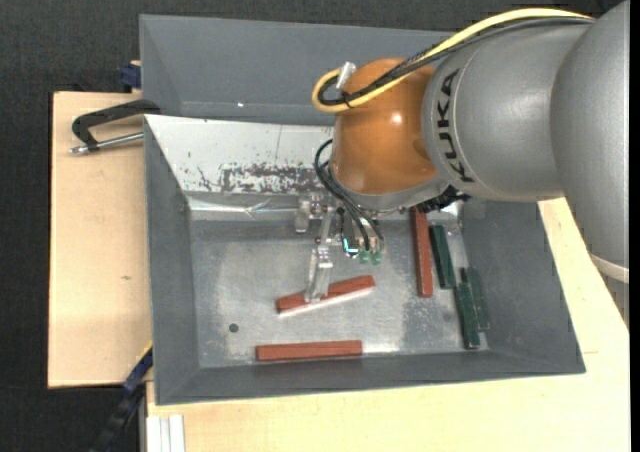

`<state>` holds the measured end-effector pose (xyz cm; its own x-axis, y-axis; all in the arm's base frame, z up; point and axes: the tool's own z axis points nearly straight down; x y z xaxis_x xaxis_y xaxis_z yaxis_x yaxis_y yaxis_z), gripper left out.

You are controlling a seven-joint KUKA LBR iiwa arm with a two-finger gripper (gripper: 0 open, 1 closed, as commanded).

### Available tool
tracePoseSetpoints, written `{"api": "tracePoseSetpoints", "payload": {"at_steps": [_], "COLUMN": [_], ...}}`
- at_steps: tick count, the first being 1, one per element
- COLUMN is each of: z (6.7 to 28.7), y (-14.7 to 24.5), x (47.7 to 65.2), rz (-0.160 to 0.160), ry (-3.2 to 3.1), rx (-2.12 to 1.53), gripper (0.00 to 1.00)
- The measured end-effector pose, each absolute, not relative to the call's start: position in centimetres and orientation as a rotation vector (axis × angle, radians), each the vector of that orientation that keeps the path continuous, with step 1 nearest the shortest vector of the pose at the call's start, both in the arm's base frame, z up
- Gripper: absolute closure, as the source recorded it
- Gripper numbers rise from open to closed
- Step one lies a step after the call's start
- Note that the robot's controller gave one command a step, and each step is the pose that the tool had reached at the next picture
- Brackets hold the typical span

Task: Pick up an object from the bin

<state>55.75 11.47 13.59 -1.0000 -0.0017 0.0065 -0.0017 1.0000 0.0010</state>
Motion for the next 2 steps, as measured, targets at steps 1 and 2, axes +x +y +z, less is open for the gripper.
{"api": "tracePoseSetpoints", "payload": {"at_steps": [1, 2], "z": [14.0, 7.2], "y": [11.4, 9.0], "x": [56.0, 51.1], "rz": [-0.003, -0.002], "ry": [-3.143, -3.037], "rx": [0.001, 0.825], "gripper": [0.0, 1.0]}}
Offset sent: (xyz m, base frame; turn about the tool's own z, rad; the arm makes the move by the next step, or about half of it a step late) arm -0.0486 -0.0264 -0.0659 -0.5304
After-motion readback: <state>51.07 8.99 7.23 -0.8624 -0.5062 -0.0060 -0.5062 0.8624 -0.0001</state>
